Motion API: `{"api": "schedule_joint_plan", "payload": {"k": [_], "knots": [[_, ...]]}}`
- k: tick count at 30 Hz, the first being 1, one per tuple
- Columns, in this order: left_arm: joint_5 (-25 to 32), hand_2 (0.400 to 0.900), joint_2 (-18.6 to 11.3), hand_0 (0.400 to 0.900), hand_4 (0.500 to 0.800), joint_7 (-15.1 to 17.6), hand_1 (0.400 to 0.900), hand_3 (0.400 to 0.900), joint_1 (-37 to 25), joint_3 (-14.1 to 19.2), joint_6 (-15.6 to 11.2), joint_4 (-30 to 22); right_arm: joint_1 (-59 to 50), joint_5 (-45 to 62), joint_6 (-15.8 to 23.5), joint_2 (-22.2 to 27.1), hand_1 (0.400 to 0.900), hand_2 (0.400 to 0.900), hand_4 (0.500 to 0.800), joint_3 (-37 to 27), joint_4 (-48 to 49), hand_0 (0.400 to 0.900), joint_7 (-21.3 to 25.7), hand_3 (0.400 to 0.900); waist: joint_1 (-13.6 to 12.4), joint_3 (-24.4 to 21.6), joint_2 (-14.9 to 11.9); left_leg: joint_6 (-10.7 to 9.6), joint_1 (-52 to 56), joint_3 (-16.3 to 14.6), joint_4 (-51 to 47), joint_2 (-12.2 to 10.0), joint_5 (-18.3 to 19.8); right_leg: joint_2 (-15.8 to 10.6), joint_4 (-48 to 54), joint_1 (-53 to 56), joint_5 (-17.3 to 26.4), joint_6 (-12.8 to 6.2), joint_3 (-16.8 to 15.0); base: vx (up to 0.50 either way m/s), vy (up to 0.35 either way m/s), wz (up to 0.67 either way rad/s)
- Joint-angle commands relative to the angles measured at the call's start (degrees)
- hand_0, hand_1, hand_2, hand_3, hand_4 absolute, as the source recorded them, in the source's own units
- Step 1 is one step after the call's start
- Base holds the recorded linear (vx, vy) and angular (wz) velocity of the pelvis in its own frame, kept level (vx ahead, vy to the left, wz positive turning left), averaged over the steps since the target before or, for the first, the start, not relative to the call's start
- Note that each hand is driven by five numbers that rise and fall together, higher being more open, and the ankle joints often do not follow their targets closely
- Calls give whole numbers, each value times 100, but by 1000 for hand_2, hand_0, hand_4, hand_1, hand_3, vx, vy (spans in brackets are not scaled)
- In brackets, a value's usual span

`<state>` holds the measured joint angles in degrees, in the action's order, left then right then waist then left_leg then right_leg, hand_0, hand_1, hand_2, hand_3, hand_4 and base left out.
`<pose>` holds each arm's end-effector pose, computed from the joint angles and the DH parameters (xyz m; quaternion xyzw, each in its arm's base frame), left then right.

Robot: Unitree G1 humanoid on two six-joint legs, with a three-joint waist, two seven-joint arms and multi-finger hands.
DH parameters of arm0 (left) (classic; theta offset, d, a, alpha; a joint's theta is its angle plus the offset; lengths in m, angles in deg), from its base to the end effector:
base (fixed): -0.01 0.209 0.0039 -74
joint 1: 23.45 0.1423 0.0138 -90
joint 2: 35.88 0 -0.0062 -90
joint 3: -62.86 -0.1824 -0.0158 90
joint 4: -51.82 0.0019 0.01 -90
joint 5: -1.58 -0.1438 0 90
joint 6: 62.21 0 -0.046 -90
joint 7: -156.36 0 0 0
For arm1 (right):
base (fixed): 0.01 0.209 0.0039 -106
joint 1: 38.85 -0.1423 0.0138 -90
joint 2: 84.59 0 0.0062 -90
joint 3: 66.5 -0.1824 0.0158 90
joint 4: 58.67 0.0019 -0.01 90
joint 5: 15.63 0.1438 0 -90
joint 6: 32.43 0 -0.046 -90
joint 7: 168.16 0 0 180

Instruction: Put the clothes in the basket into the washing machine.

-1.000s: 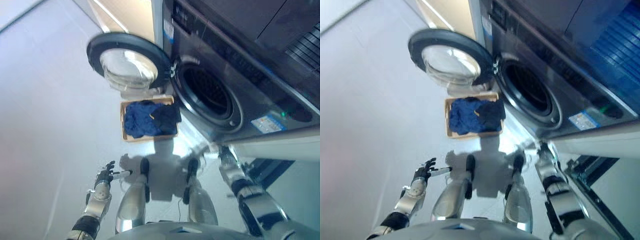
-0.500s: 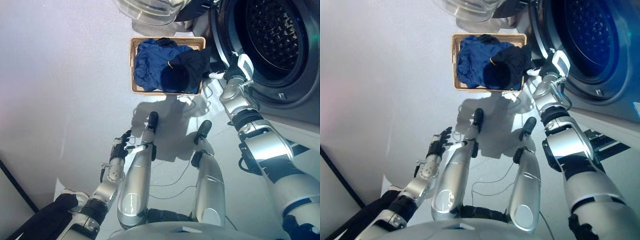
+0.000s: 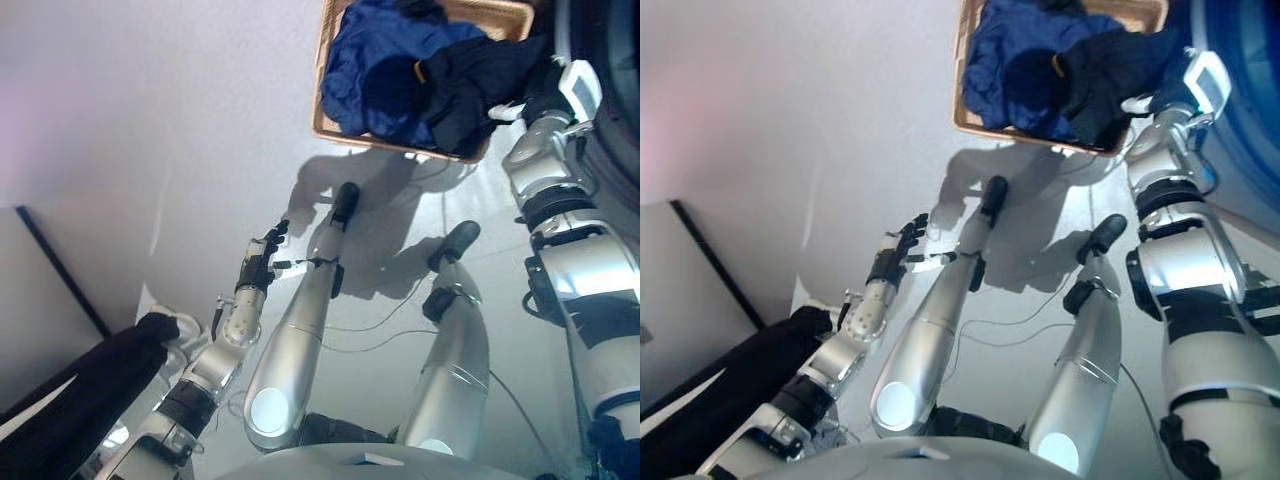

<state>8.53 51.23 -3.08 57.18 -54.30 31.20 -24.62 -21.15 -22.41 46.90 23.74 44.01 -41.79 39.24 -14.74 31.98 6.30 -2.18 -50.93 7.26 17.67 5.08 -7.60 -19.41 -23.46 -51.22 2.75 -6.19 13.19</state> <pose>0.2196 0.1312 0.0128 0.1712 0.0848 -0.0335 0.9810 0.3687 -0.2568 0.2169 -0.4063 0.0160 -0.3468 0.8452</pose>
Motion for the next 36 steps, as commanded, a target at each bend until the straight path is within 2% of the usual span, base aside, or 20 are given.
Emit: {"api": "schedule_joint_plan", "payload": {"k": [1, 5, 14, 15, 16, 17, 18, 23, 28, 33, 36], "knots": [[71, 900, -221, 900, 800, 64, 900, 900, 162, -206, -245, -634, -374, 322, 297, 635, 900, 900, 800, 201, 158, 900, 424, 900, -114, -219, 631, 207, -209, -11, 375, 233, 825, 97, -251, -249, -260, -277, -197, 33, 47, 6], [120, 900, -190, 900, 800, 86, 900, 900, 72, -274, -238, -730, -459, 893, 444, 616, 900, 900, 800, -23, 294, 900, 378, 900, -182, -219, 734, 207, -355, 14, 305, 273, 776, 21, -325, -421, -306, -298, -205, 27, 27, 12], [154, 900, -139, 900, 800, 100, 900, 900, -49, -333, -249, -785, -516, 793, 368, 593, 900, 900, 800, 109, -1, 900, 173, 900, -212, -219, 888, 230, -413, -8, 296, 363, 779, -48, -349, -517, -315, -302, -257, 19, 23, 2], [156, 900, -128, 900, 800, 115, 900, 900, -59, -319, -251, -793, -507, 855, 369, 591, 796, 796, 738, 73, -22, 796, 104, 796, -207, -219, 899, 231, -424, -9, 304, 368, 780, -52, -371, -540, -324, -297, -273, 0, 0, 0], [160, 900, -113, 900, 800, 118, 900, 900, -63, -313, -257, -790, -512, 917, 383, 590, 661, 661, 656, 49, -21, 661, 87, 661, -203, -219, 898, 234, -416, -7, 306, 375, 783, -48, -361, -526, -325, -294, -281, 0, 0, 0], [173, 900, -103, 900, 800, 125, 900, 900, -73, -304, -259, -783, -494, 1031, 409, 594, 582, 582, 609, -24, 9, 582, 103, 582, -199, -219, 905, 229, -414, -13, 312, 372, 786, -57, -349, -521, -318, -297, -289, 0, 0, 0], [174, 900, -102, 900, 800, 116, 900, 900, -71, -296, -255, -786, -469, 1159, 423, 606, 400, 400, 500, -86, 19, 400, 29, 400, -193, -219, 912, 231, -405, -14, 306, 375, 791, -53, -352, -526, -321, -294, -302, 0, 0, 0], [210, 900, -83, 900, 800, 89, 900, 900, -79, -302, -229, -707, -451, 1381, 501, 650, 400, 400, 500, -151, 48, 400, -19, 400, -161, -219, 909, 229, -392, -40, 340, 374, 807, -41, -317, -496, -330, -282, -352, 2, 5, -3], [273, 900, -54, 900, 800, 72, 900, 900, -96, -290, -202, -647, -320, 2222, 736, 643, 400, 400, 500, -585, 208, 400, -77, 400, -101, -219, 891, 214, -323, -39, 312, 377, 818, -25, -280, -434, -336, -277, -377, 2, -1, -1], [369, 900, 24, 900, 800, 67, 900, 900, -143, -250, -138, -450, 65, 4293, 1508, 324, 400, 400, 500, -1808, 665, 400, -15, 400, 30, -219, 839, 202, -163, -105, 237, 331, 845, 26, -93, -275, -298, -291, -409, 20, 8, -10], [473, 900, 45, 900, 800, 69, 900, 900, -176, -262, -112, -313, 183, 5248, 1958, 92, 400, 400, 500, -2262, 842, 400, -27, 400, 123, -219, 775, 204, -69, -162, 227, 292, 880, 58, -1, -186, -275, -296, -459, 18, 23, -18]]}}
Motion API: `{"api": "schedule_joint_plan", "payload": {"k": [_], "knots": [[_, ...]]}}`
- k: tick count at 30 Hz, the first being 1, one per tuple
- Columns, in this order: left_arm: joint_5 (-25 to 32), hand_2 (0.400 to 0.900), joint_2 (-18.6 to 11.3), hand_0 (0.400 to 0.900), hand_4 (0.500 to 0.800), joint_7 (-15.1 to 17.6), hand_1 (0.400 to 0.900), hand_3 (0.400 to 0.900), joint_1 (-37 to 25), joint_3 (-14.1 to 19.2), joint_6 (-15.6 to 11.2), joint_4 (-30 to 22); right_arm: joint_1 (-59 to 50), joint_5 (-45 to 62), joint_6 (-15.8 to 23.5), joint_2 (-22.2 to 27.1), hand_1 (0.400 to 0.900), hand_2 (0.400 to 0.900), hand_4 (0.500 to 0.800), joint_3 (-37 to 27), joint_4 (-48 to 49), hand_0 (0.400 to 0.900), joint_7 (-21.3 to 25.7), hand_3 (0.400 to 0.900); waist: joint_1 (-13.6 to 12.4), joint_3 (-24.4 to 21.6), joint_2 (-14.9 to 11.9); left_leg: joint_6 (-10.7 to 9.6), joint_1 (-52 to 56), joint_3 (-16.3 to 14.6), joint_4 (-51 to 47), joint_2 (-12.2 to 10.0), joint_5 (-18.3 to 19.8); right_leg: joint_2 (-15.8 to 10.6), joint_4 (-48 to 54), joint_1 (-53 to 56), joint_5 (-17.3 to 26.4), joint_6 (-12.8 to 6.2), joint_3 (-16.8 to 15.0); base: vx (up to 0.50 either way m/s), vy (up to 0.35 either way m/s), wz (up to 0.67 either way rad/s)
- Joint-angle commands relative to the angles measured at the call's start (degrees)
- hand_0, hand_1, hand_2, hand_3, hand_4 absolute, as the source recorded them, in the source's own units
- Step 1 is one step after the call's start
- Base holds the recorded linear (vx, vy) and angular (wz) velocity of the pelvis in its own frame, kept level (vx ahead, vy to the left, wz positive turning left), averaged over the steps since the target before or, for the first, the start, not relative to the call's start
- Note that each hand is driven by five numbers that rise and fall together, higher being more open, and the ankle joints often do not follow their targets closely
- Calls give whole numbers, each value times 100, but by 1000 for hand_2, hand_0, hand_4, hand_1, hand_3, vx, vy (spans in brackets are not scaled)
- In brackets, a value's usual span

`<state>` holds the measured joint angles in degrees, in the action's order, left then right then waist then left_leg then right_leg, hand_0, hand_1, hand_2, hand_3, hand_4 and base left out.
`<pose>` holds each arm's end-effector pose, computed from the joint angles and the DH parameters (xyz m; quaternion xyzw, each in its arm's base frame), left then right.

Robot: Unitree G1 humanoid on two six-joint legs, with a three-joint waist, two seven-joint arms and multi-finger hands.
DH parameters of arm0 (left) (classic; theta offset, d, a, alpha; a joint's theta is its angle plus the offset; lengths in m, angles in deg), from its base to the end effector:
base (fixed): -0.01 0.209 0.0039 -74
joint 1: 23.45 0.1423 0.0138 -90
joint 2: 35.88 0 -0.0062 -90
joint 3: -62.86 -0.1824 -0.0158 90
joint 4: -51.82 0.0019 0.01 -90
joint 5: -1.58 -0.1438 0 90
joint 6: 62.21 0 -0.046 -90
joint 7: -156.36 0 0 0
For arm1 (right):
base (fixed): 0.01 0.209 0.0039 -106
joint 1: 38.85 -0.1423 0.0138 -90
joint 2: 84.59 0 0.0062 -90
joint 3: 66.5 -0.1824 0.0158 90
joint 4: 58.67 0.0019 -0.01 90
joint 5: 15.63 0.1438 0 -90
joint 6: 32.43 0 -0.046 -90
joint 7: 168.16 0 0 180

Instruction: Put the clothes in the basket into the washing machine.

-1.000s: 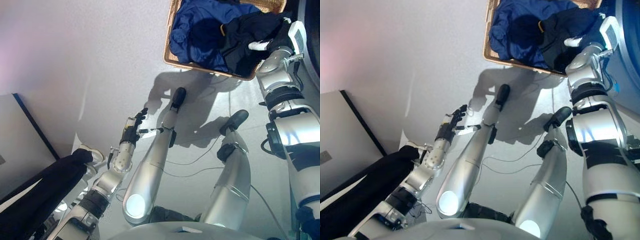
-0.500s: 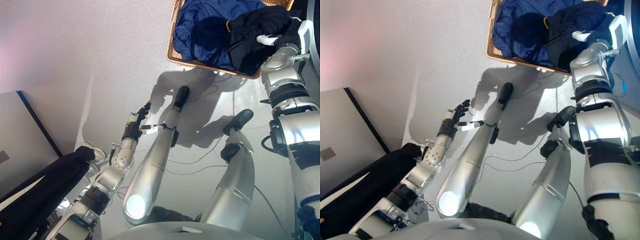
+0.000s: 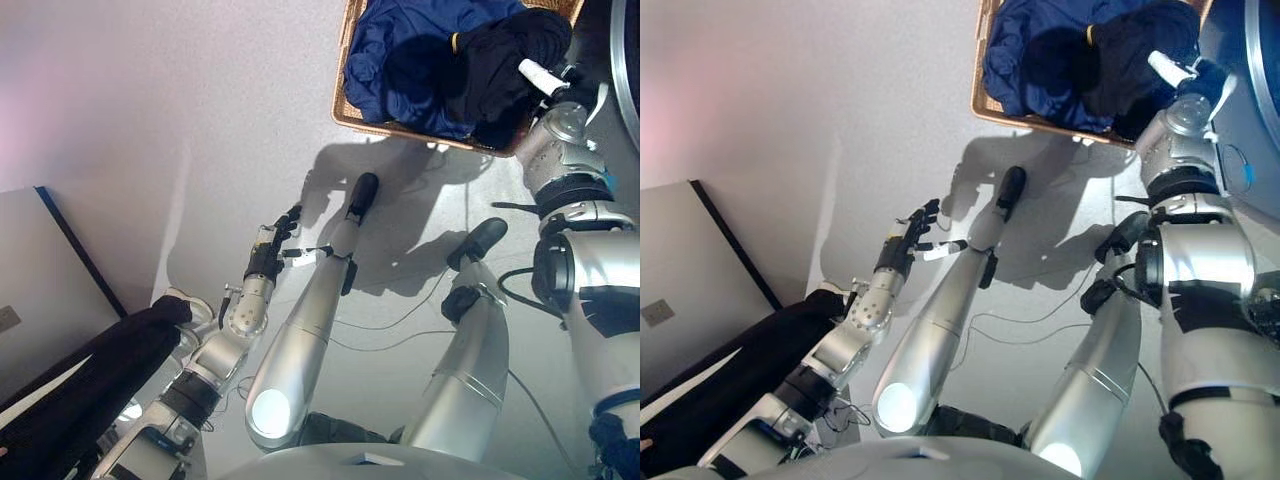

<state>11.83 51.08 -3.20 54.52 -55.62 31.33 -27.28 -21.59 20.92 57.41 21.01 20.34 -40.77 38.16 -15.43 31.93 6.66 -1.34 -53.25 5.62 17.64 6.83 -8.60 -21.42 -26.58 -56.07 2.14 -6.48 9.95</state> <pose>0.2281 0.1212 0.0287 0.1418 0.0561 -0.0523 0.9869 0.3700 -0.2549 0.2339 0.1733 -0.0291 -0.3383 0.9245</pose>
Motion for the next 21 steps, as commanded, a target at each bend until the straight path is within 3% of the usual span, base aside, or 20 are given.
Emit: {"api": "schedule_joint_plan", "payload": {"k": [1, 9, 15, 21], "knots": [[151, 900, 78, 900, 800, 69, 900, 900, 67, -144, -103, -5, 238, 1172, 1072, 302, 400, 400, 500, -20, 813, 400, 68, 400, 241, -214, 730, 113, 194, -26, 236, 122, 988, 283, 341, 334, -198, -265, -158, -1, 42, -25], [327, 900, 92, 900, 800, -6, 900, 900, -4, -107, -67, 251, 390, 2978, 2302, -213, 400, 400, 500, -857, 1643, 400, -41, 400, 527, -214, 614, 93, 516, -240, 104, 39, 901, 374, 818, 702, 101, -228, -199, -30, 24, -19], [413, 900, 86, 900, 800, -91, 900, 900, -97, -106, -47, 554, 193, 3376, 2489, -356, 400, 400, 500, -1064, 1471, 400, 40, 400, 632, -263, 564, 75, 1077, -431, 14, -26, 972, 478, 1178, 1309, 210, -260, -319, 53, 34, -29], [488, 900, -9, 900, 800, -244, 900, 900, 3, -187, -43, 545, -60, 3844, 2580, -135, 400, 400, 500, -1378, 1053, 400, 221, 400, 497, -695, 657, 60, 1562, -325, -371, 11, 919, 452, 1516, 1852, 256, -304, -205, 95, -25, 6]]}}
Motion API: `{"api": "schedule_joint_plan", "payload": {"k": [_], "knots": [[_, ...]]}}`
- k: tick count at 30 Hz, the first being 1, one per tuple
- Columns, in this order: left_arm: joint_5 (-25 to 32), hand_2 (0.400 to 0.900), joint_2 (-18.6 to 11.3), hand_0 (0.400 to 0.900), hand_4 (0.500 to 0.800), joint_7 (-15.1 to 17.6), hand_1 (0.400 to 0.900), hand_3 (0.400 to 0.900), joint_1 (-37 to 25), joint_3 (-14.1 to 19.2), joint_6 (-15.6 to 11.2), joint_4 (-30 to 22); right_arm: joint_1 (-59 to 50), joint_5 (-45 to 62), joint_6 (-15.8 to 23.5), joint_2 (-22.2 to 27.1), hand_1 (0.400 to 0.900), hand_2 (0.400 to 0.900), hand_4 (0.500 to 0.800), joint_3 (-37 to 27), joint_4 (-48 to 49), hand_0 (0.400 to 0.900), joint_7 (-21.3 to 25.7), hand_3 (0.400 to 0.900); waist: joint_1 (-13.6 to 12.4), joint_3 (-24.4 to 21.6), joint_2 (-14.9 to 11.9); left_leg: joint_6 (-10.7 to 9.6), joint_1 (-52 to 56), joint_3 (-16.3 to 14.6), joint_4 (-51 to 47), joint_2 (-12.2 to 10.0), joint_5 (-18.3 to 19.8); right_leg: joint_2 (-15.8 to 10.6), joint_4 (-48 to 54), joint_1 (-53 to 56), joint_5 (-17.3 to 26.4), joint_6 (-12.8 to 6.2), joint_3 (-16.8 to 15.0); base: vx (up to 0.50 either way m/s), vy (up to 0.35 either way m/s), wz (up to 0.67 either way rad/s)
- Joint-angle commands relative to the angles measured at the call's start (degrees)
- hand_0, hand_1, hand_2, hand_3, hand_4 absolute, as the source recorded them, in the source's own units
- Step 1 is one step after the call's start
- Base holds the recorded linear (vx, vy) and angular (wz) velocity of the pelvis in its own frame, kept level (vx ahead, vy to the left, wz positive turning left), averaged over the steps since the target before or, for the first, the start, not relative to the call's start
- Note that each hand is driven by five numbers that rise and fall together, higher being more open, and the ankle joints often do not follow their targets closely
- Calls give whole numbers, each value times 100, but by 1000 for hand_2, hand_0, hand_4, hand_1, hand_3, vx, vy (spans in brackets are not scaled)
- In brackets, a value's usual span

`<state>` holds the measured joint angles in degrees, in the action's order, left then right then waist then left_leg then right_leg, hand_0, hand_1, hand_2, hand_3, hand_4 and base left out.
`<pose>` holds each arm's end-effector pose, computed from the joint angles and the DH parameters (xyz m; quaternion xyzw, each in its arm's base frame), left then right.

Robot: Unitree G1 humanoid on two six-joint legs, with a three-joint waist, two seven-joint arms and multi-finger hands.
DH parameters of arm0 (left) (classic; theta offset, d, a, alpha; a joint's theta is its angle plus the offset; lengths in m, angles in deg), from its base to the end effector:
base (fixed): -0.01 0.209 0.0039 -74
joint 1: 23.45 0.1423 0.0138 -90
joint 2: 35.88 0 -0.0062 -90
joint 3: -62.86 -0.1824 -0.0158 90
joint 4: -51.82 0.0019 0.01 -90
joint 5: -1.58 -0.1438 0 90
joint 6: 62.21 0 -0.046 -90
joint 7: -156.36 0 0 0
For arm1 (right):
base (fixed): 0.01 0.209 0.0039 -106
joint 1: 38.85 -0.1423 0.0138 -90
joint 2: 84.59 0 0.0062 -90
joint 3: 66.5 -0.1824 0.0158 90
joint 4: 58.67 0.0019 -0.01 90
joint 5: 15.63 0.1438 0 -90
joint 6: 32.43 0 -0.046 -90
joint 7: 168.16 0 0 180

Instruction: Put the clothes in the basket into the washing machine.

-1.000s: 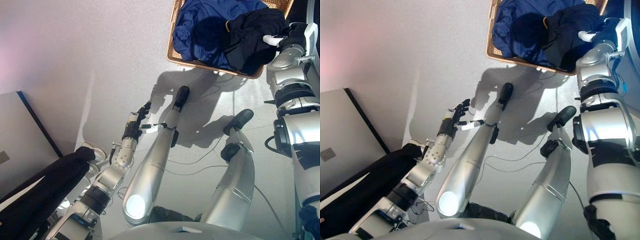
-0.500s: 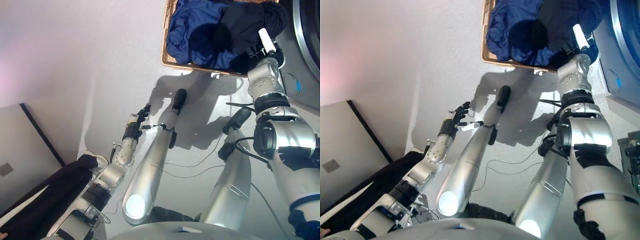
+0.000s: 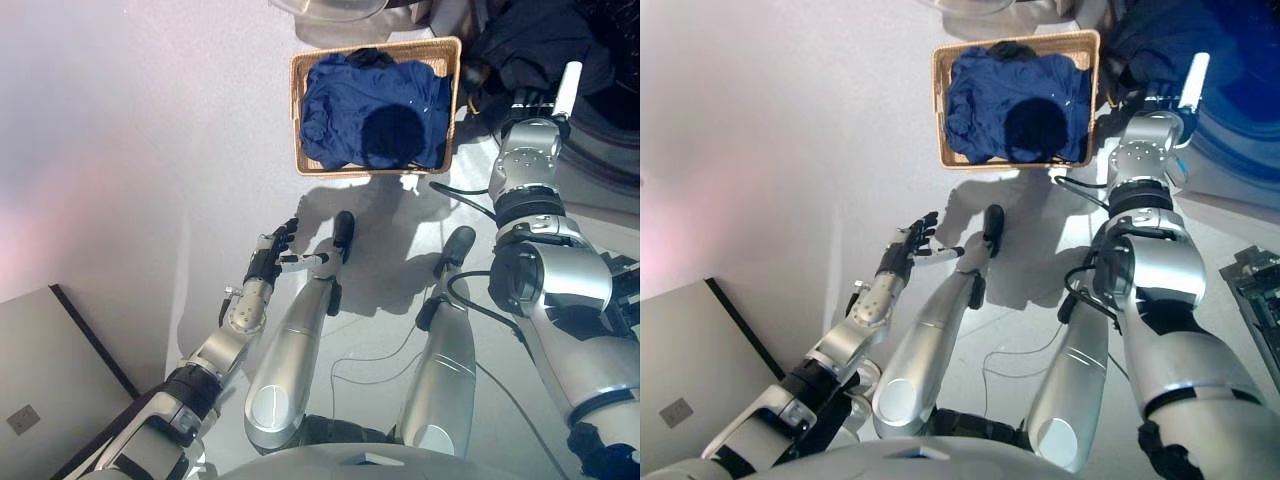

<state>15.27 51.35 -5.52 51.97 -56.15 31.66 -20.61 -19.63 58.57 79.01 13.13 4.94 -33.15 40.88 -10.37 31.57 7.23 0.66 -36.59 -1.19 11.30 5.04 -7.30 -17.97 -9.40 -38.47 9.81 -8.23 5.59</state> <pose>0.2355 0.1259 0.0178 0.1365 0.1026 -0.0604 0.9835 0.3674 -0.2436 0.2361 0.6198 -0.1276 -0.3345 0.6983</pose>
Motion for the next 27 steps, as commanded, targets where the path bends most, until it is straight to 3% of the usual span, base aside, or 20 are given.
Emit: {"api": "schedule_joint_plan", "payload": {"k": [1, 10, 11, 12, 19, 27], "knots": [[136, 900, -61, 900, 800, -49, 900, 900, 291, -149, -62, -112, -306, 131, 426, 760, 400, 400, 500, 124, 208, 400, -25, 400, -23, -742, 623, -143, -35, 374, 209, 203, 774, 105, -172, 156, -514, -129, 242, 110, -23, 15], [191, 900, -246, 900, 800, -148, 900, 900, 610, -150, -27, -77, -810, 559, 721, 1389, 400, 400, 500, 91, 54, 400, 255, 400, -140, -1218, 658, -164, 451, 511, -234, 276, 688, 82, 41, 580, -529, -156, 320, 89, 3, 8], [181, 900, -229, 900, 800, -147, 900, 900, 650, -144, -20, -36, -862, 559, 691, 1410, 549, 549, 589, 134, 66, 549, 276, 549, -138, -1245, 651, -156, 496, 505, -288, 274, 668, 82, 54, 590, -511, -154, 310, 76, 41, -3], [179, 900, -213, 900, 800, -154, 900, 900, 676, -145, -15, -15, -941, 555, 739, 1446, 900, 900, 800, 181, 129, 900, 334, 900, -137, -1302, 628, -164, 522, 490, -339, 272, 638, 91, 83, 613, -511, -150, 306, 62, 31, -6], [194, 900, -246, 900, 800, -147, 900, 900, 822, -97, -27, -66, -926, 445, 600, 1305, 900, 900, 800, 327, 2, 900, 545, 900, -149, -1456, 673, -131, 697, 452, -458, 290, 641, 102, 146, 736, -521, -140, 256, 36, 21, -9], [207, 900, -222, 900, 800, -204, 900, 900, 886, -27, -34, -185, -726, 659, 470, 783, 900, 900, 800, 156, 20, 900, 215, 900, -126, -1426, 674, -134, 744, 420, -439, 244, 645, 153, 206, 835, -510, -103, 208, -5, 2, -5]]}}
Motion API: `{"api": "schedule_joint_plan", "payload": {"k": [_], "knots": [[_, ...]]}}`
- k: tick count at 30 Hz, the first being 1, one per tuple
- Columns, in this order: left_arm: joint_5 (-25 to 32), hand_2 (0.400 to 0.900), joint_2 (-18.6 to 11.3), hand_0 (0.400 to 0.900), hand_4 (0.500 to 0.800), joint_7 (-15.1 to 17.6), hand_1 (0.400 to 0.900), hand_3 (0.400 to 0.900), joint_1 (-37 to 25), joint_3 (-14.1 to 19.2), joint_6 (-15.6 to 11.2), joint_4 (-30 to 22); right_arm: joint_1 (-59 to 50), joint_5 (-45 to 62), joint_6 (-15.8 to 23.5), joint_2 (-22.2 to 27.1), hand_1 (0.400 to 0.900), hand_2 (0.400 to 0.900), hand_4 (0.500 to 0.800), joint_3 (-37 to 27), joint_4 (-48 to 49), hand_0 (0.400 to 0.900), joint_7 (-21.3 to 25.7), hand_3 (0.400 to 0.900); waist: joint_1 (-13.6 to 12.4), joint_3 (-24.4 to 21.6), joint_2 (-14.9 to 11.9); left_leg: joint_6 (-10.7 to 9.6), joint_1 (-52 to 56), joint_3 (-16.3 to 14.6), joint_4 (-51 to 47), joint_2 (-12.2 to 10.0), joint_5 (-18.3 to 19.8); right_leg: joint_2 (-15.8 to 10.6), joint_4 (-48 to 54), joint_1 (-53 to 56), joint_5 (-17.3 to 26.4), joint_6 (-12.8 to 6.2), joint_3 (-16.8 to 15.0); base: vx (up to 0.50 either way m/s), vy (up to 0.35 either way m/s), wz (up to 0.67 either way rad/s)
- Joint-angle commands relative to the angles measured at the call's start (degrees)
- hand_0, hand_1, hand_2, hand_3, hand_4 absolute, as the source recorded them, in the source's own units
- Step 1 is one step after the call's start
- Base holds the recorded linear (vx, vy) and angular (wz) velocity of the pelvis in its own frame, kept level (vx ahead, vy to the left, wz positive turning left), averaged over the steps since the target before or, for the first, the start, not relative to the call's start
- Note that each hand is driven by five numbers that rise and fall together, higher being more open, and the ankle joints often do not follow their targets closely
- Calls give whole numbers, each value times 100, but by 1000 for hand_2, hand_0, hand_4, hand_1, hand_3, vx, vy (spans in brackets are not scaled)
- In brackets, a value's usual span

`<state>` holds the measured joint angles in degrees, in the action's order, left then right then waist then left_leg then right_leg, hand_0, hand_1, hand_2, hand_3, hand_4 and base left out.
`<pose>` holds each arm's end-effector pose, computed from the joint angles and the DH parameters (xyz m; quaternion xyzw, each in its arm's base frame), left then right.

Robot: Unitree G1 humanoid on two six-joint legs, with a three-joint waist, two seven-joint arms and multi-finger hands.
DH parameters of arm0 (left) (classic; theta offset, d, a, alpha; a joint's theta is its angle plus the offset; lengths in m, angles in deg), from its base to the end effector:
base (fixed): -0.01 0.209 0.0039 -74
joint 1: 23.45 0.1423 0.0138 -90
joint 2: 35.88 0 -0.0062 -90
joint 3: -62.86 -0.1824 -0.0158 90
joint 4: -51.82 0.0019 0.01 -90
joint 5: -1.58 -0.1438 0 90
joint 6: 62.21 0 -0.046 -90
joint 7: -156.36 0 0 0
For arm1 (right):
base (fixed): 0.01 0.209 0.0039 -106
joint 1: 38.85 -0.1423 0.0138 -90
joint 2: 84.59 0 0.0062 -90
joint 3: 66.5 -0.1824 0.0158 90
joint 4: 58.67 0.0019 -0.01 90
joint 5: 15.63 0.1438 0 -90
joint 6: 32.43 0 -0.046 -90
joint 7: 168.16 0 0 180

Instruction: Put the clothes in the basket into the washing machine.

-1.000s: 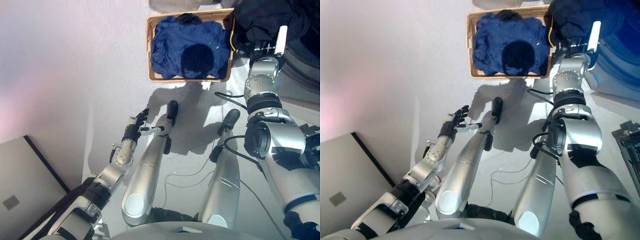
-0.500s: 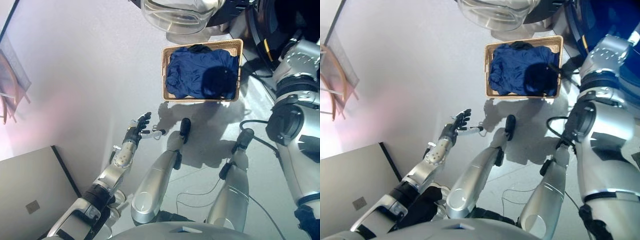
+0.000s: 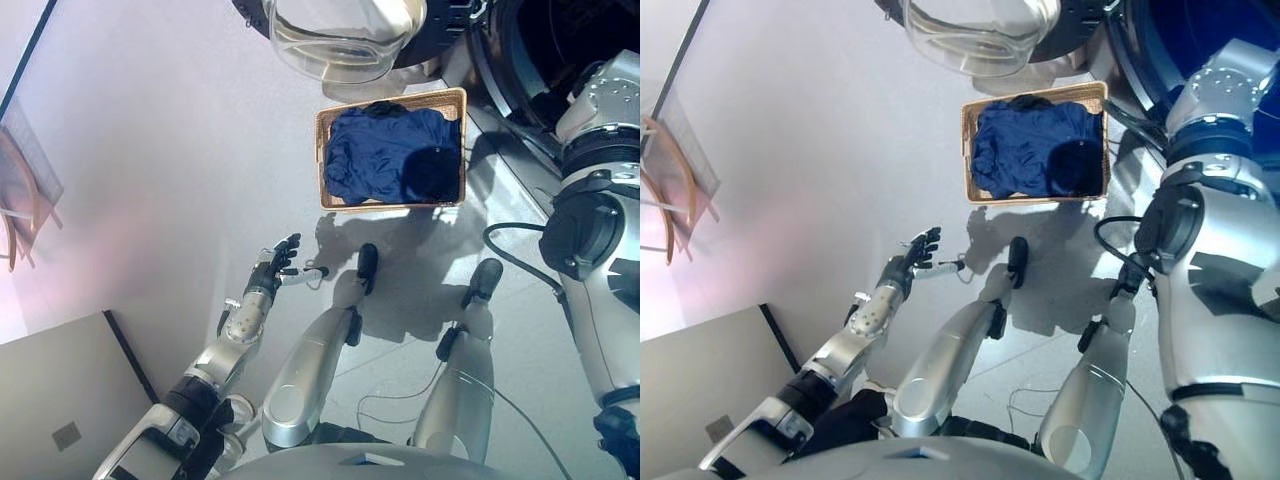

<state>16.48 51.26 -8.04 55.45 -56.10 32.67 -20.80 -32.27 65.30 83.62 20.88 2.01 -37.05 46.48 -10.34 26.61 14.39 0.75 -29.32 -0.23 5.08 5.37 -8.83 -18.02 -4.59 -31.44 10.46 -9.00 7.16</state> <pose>0.2217 0.1300 0.0045 0.1240 0.1456 -0.0758 0.9786 0.3523 -0.2724 0.3126 0.7114 -0.1865 -0.3356 0.5886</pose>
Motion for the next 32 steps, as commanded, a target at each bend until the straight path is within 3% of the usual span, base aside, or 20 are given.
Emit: {"api": "schedule_joint_plan", "payload": {"k": [1, 8, 15, 18, 23, 27, 32], "knots": [[72, 900, -222, 900, 800, 35, 900, 900, 542, -20, -130, -163, 586, 45, 34, -44, 900, 900, 800, 415, 442, 900, -445, 900, -127, -928, -44, -151, 23, 329, 178, 205, 788, 163, -267, 152, -573, -24, 61, -26, -14, 6], [37, 900, -191, 900, 800, 64, 900, 900, 486, 44, -125, -146, 1025, -113, 121, -612, 900, 900, 800, 517, 727, 900, -587, 900, -52, -839, -129, -156, 36, 333, 195, 185, 724, 193, -287, 191, -508, 15, 82, -30, -3, 0], [6, 900, -16, 900, 800, 292, 900, 900, 529, 201, -77, -149, 2149, -1446, 77, -1757, 900, 900, 800, 995, 1717, 900, -6, 900, 204, -698, -342, -164, 147, 239, 253, 105, 750, 306, -251, 334, -461, 66, 44, -30, -4, -11], [-32, 900, 108, 900, 800, 371, 900, 900, 635, 309, -57, -164, 3099, -2163, -183, -2297, 900, 900, 800, 1345, 2277, 900, 120, 900, 367, -637, -481, -183, 284, 200, 261, 31, 798, 375, -215, 488, -484, 89, 60, -17, -20, -14], [-141, 900, 199, 900, 800, 436, 900, 900, 875, 583, -113, -185, 4259, -3489, -930, -2399, 900, 900, 800, 1830, 2563, 900, 151, 900, 552, -604, -659, -193, 493, 168, 243, -34, 811, 422, -142, 721, -443, 98, 104, -15, -18, -8], [-278, 900, 217, 900, 800, 431, 900, 900, 1020, 835, -123, -50, 5090, -4588, -1603, -2235, 900, 900, 800, 2209, 2582, 900, -19, 900, 678, -665, -789, -183, 695, 106, 229, -68, 822, 440, -83, 904, -391, 101, 83, 27, 1, -12], [-384, 900, 199, 900, 800, 306, 900, 900, 1307, 1225, -155, 59, 5988, -5448, -2176, -1897, 900, 900, 800, 2149, 2155, 900, -362, 900, 766, -777, -913, -193, 1035, 113, 60, -137, 799, 505, 83, 1243, -380, 84, 120, 28, -12, -4]]}}
